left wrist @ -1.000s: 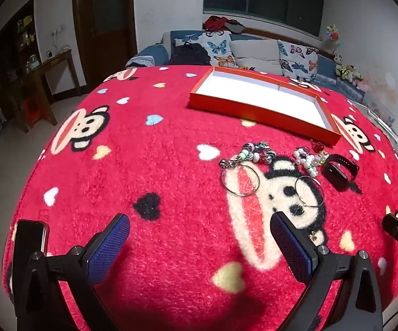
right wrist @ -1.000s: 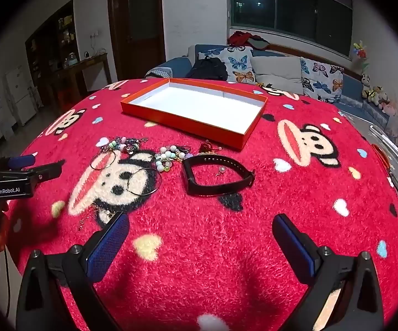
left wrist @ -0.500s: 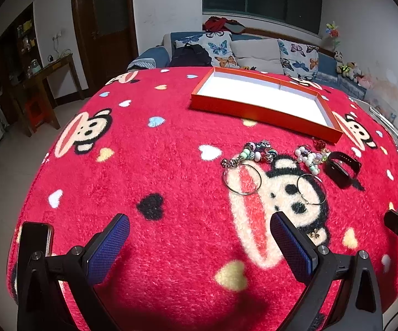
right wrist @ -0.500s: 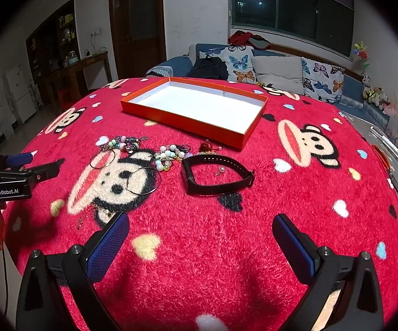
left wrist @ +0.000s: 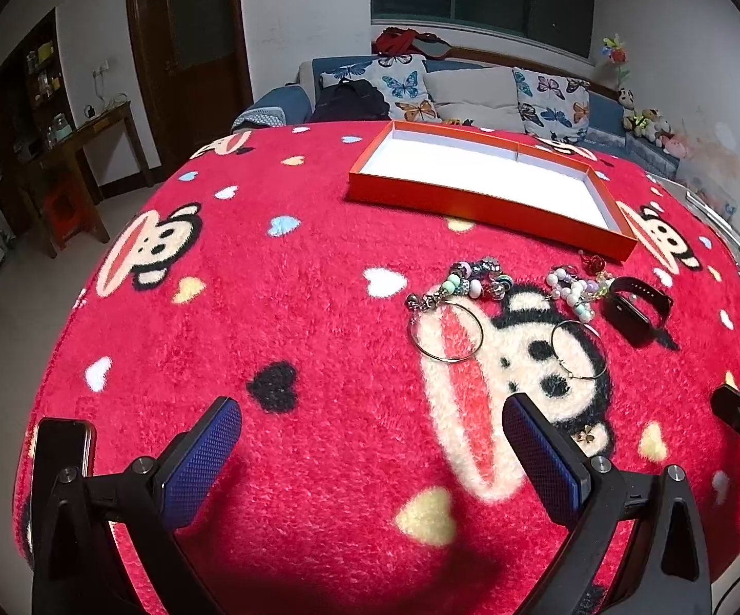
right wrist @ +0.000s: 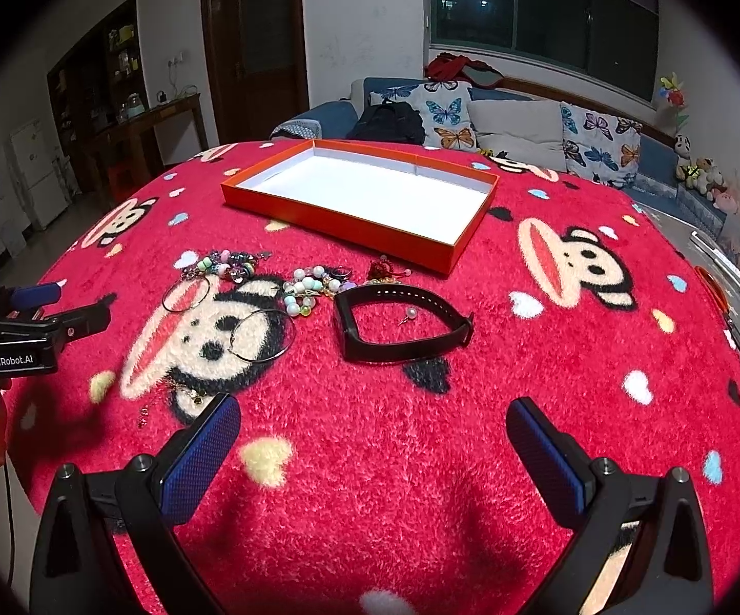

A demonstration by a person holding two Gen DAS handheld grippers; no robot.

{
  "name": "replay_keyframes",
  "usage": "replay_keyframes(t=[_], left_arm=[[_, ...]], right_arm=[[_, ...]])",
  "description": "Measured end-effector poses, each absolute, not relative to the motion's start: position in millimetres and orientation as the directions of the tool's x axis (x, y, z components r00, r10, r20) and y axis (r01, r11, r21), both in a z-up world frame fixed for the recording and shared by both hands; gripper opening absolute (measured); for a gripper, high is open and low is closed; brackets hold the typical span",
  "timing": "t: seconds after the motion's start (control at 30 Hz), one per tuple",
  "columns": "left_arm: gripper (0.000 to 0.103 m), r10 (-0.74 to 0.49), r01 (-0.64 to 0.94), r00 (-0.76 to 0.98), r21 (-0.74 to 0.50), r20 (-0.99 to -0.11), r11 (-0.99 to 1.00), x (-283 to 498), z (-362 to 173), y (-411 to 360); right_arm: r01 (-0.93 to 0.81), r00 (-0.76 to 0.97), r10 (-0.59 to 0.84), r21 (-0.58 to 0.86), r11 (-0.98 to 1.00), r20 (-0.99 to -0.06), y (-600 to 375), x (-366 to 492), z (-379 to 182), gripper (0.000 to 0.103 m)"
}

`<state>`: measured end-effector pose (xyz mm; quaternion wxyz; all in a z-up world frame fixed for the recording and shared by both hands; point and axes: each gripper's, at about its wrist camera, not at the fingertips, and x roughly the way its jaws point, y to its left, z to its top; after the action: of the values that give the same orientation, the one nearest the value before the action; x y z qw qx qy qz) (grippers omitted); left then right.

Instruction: Organize jewelry

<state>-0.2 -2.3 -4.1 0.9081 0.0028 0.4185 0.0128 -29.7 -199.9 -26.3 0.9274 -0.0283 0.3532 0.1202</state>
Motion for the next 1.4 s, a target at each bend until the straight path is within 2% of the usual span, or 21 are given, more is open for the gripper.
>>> replay_keyframes(t=[0.6,0.93,1.17,1.4], left_arm=[[0.103,0.013,-0.007,0.645,0.011,-0.764,1.0,5.3,-6.9,-4.1],[0.103,-0.013,0.005,0.63,-0.012,-0.776,1.0,11.2,-12.3,-3.0],[0.103,-0.029,0.036,0.623,-0.009,-0.782,0.999,16.5,-15.7,-5.2],[0.103,-0.111,0.115,0.604,-0.051,-0.789,0.992,25.3,-16.3,-9.2]], right_arm=[[-0.263,0.711,0.171,-0.033,0.964,-0.682,-208.5,-17.6,-29.9,0.103],[-0.309,0.673,0.213,-0.007,0.951,-0.709,-216.9,-0.9,-33.0,0.103],[-0.414,0.631,0.278,-0.012,0.91,-0.724,-217.6,15.0,-34.7,0.103],[-0.563,0.586,0.312,-0.098,0.821,-0.748,-209.5,35.4,-37.1,0.103]])
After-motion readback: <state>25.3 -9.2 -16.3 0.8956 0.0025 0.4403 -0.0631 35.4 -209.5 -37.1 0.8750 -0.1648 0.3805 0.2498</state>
